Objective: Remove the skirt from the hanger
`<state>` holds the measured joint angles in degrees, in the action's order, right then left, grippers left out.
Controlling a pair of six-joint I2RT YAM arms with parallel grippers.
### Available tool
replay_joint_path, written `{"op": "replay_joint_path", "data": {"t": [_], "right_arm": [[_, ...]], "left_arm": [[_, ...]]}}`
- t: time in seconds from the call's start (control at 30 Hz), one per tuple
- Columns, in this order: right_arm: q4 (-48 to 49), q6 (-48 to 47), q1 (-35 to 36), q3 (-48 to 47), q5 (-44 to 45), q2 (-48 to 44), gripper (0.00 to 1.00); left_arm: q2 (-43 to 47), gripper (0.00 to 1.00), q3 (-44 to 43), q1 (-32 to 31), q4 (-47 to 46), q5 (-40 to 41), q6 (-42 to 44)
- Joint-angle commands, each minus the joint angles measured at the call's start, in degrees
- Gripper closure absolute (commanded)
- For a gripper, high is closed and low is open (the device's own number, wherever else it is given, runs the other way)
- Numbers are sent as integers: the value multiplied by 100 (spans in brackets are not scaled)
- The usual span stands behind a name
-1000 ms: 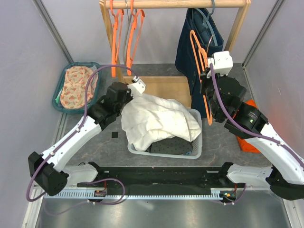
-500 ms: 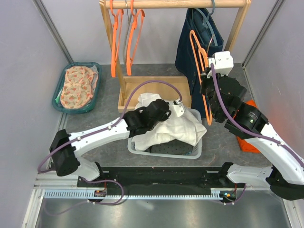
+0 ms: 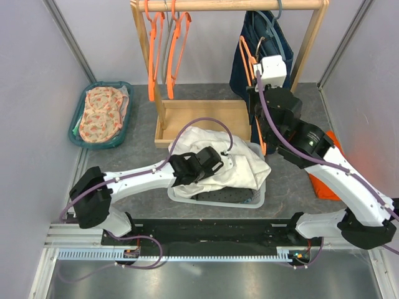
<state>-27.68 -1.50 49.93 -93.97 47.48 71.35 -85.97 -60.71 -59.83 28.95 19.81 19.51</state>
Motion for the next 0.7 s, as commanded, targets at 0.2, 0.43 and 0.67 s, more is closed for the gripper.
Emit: {"op": "replay_joint_path", "data": {"t": [0.2, 0.43, 0.67], "right_arm": [[-53, 62, -54, -1570, -169, 1038, 100], [-457, 369, -615, -2704, -871, 1977, 100], [-695, 440, -1047, -3733, -1584, 2646, 100]], "left_arm": [[-867, 72, 1123, 60, -1136, 241, 132], [-949, 0, 894, 68, -1112, 963, -78], [790, 1, 429, 68, -252, -2, 18]]}}
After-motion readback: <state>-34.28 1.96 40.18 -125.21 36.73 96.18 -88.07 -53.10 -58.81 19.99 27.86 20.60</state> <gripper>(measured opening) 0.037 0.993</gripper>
